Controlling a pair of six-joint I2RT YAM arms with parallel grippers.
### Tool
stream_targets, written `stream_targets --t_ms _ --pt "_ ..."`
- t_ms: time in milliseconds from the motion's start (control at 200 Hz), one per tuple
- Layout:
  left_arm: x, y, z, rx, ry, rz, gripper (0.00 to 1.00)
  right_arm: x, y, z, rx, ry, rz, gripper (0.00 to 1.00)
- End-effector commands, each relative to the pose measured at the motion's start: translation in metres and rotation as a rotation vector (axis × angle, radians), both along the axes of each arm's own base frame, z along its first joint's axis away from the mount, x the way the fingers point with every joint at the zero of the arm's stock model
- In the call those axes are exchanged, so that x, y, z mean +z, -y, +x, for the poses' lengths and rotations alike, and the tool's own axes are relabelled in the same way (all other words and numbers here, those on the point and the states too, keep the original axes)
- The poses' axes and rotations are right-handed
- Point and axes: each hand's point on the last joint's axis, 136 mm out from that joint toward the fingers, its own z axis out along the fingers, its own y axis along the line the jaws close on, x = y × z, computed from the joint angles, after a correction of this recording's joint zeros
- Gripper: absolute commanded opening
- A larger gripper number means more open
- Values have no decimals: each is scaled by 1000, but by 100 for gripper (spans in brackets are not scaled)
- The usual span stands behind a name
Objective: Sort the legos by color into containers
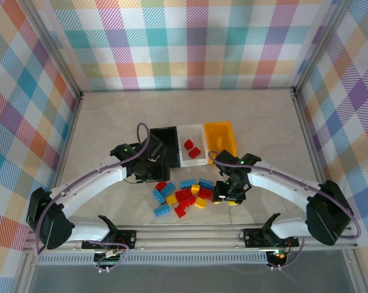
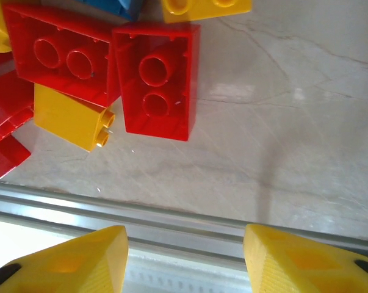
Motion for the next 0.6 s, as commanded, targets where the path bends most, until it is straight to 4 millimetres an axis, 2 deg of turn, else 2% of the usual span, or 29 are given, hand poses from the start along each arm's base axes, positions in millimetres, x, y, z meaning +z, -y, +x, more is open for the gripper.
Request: stream_targets --t_ms 0,205,595 --pt "7 -3 -2 32 35 -27 71 -10 -11 8 -13 15 -18 55" --pt "11 -11 -6 31 56 -15 73 -26 -14 15 -8 5 -68 55" --pt "7 -17 -11 41 50 -10 73 -40 -22 29 12 7 -108 54"
